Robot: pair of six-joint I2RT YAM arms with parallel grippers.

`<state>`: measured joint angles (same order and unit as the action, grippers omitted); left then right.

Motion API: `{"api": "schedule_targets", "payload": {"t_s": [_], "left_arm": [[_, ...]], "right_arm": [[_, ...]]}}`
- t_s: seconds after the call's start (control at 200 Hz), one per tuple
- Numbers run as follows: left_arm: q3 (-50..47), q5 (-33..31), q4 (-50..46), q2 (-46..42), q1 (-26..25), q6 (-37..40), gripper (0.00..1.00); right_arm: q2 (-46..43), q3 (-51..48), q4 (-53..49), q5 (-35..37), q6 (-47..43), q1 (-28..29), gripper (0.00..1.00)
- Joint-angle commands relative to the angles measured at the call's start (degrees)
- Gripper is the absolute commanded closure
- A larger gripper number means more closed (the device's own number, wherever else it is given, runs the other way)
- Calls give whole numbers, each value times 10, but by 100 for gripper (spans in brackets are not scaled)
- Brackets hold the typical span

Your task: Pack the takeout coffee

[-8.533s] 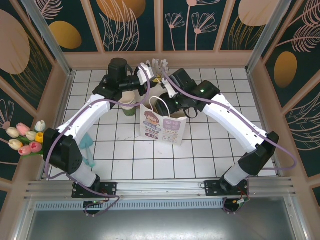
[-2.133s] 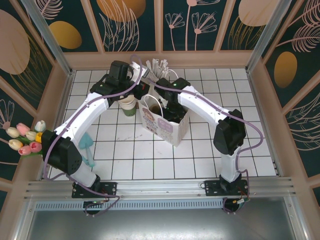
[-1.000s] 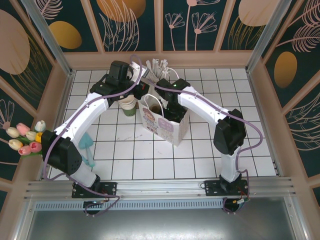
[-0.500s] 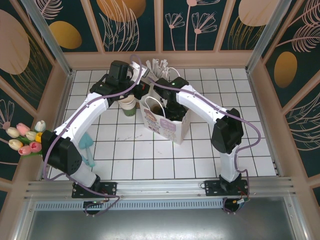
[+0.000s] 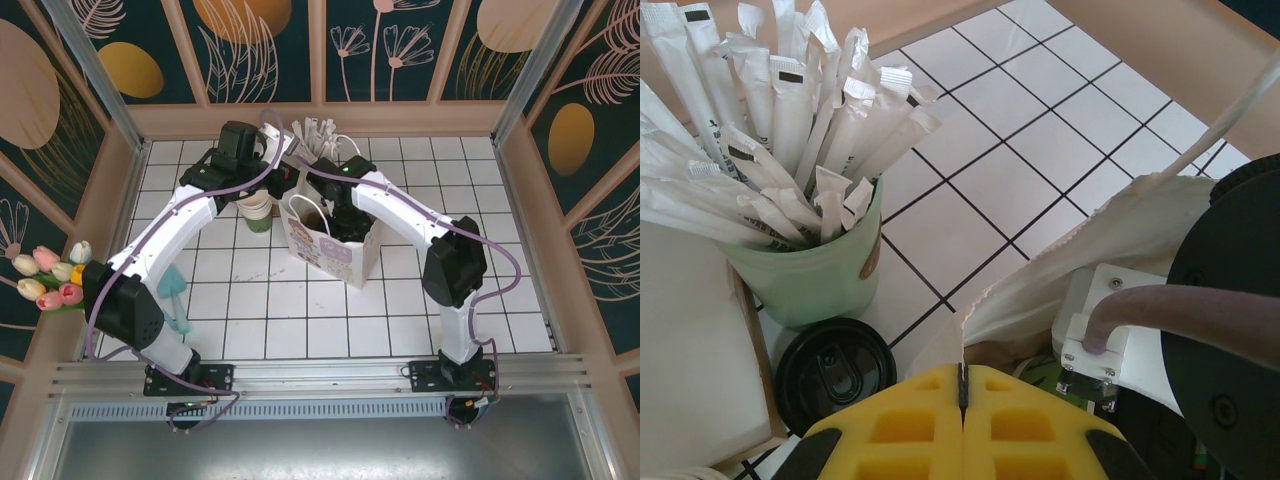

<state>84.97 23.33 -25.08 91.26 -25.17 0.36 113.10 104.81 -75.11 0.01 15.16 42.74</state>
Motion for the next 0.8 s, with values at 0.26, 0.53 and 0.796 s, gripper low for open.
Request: {"api": "schedule_targets", "payload": {"t_s": [0.26,0.53,0.796], "left_arm": [[20,-6,3,-6,-1,3,100],[20,-5,3,-6,-1,3,100],[21,-14,5,-6,-1,0,100]], "right_arm": [[15,-17,-35,21,2,-2,40],[14,-16,-35,22,4,-2,40],[8,-9,-36,19,15,1,41]]}}
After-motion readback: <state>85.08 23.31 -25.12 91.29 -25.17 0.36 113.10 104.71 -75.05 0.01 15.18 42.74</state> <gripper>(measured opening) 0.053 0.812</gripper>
